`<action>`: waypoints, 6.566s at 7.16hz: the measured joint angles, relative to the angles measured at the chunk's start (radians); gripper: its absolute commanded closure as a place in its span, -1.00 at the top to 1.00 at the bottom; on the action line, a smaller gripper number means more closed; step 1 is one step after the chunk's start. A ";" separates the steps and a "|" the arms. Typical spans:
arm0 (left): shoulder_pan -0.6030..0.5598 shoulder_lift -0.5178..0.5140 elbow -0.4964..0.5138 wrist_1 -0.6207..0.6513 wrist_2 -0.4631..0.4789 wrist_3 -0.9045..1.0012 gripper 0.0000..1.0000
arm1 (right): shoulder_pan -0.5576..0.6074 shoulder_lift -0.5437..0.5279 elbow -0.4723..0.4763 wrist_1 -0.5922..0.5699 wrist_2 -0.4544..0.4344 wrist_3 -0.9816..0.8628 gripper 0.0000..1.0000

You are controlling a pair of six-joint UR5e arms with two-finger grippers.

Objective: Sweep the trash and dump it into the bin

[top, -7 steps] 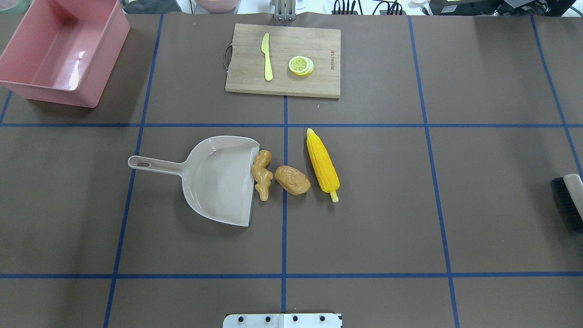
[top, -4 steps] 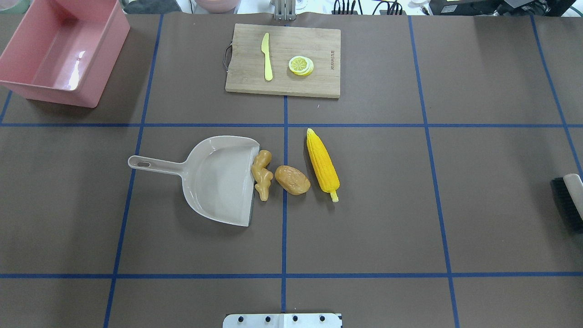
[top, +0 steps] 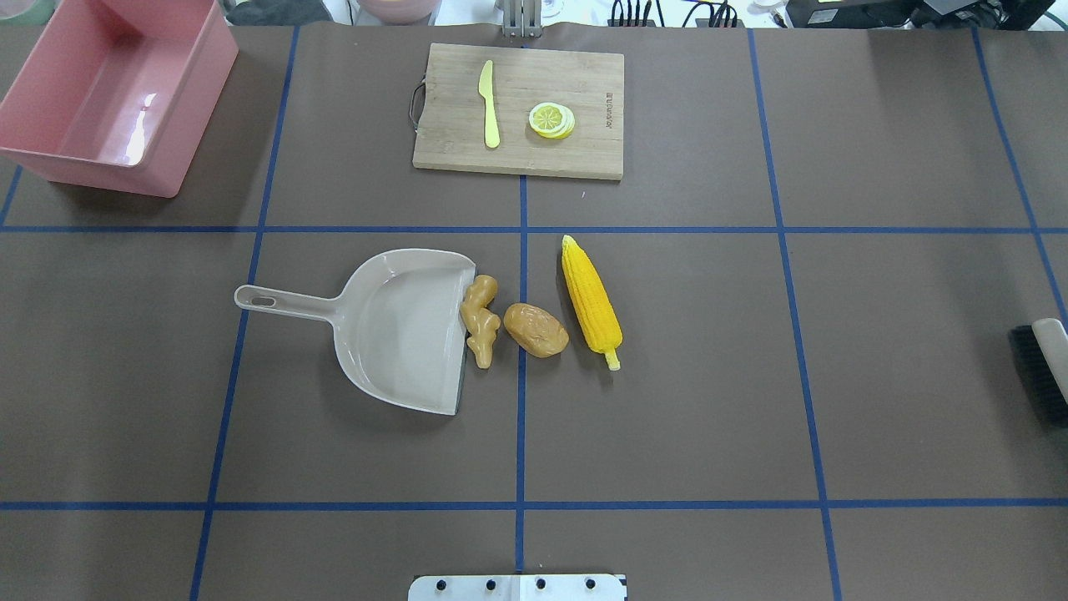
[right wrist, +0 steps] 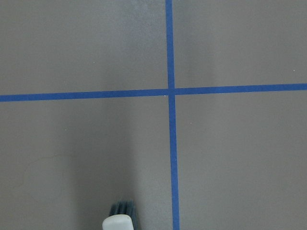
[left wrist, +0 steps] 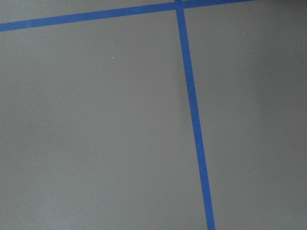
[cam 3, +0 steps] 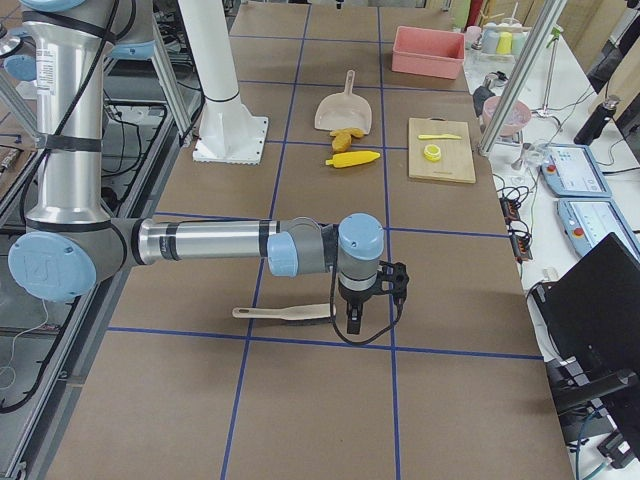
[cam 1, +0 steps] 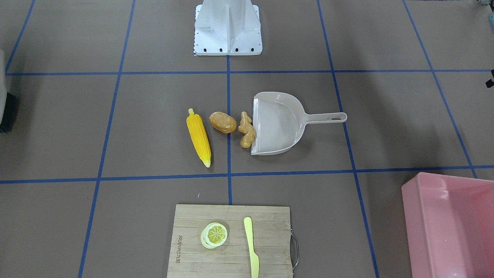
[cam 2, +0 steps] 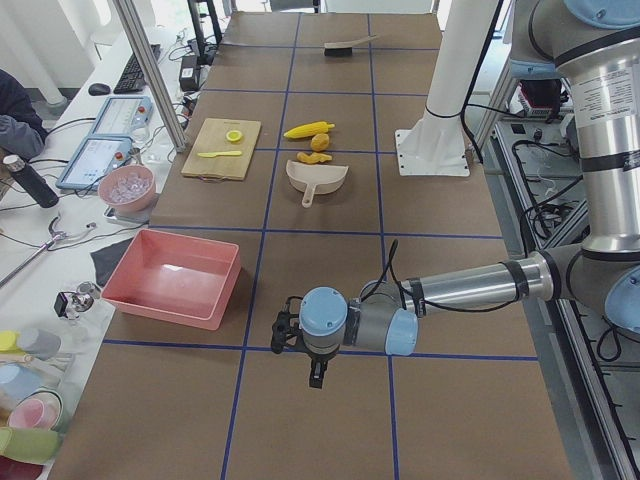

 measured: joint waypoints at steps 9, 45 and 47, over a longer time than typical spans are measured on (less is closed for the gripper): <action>0.155 -0.391 -0.089 0.281 0.076 0.008 0.98 | -0.063 -0.218 0.221 0.022 0.096 0.043 1.00; 0.801 -0.526 -0.096 -0.213 0.272 0.475 0.90 | -0.554 0.154 0.273 -0.082 -0.062 0.381 -1.00; 0.801 -0.526 -0.097 -0.214 0.272 0.477 0.90 | -0.628 0.317 0.213 -0.132 -0.082 0.522 -1.00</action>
